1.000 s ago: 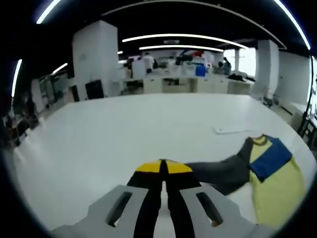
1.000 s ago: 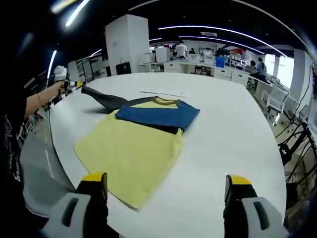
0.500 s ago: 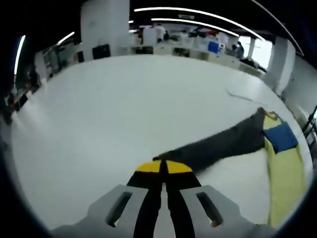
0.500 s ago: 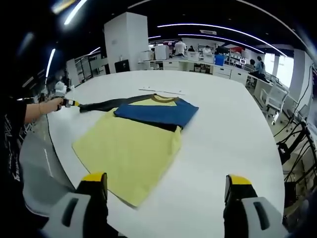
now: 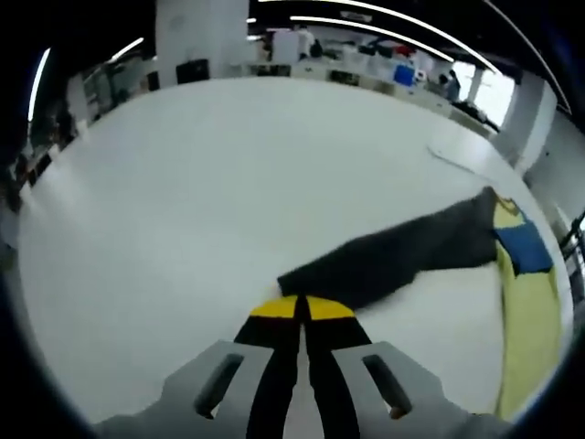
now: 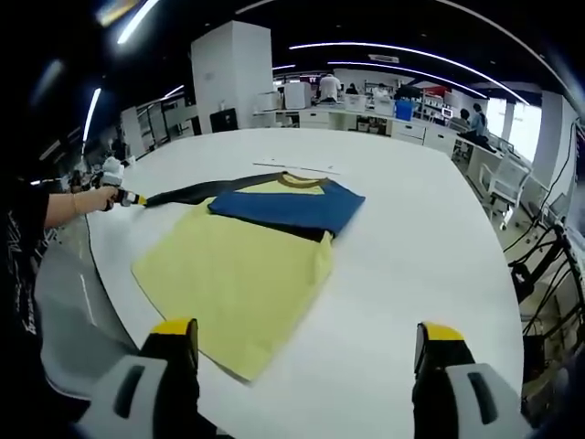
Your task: Fold the garment on the visible template until the final outline fits inside the template.
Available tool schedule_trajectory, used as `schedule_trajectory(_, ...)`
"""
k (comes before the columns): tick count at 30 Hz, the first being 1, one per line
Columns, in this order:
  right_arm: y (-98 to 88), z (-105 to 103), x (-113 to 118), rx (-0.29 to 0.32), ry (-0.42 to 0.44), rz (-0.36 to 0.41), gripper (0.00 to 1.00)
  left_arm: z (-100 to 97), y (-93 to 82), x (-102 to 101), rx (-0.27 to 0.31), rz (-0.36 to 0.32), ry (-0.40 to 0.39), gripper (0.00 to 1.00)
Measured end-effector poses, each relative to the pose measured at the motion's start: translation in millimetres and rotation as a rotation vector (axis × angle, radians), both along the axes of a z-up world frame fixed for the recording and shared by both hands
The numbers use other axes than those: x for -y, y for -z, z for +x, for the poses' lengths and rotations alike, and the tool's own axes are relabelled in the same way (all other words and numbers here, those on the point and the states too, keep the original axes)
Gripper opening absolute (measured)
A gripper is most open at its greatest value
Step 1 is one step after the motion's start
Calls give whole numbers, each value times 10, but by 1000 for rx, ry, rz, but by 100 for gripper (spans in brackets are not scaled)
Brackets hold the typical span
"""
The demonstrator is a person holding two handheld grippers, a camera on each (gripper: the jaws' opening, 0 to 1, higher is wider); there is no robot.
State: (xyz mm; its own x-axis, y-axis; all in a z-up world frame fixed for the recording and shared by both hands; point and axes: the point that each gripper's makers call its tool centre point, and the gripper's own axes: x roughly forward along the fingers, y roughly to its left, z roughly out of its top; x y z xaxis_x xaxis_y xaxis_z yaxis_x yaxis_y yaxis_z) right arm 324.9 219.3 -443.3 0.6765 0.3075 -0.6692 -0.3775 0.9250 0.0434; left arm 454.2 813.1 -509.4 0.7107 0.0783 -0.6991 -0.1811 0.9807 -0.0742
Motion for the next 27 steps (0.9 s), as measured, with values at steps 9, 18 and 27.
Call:
schedule_trajectory(9, 7, 8, -21, 0, -12, 11, 99, 185, -404, 18, 98, 20, 16, 0)
schedule_trajectory(18, 29, 13, -25, -1, -20, 18, 99, 530, -954, 343, 233, 69, 114, 0)
schedule_trajectory(27, 43, 23, -28, -1, -24, 25, 99, 914, -1426, 984, 352, 64, 253, 0)
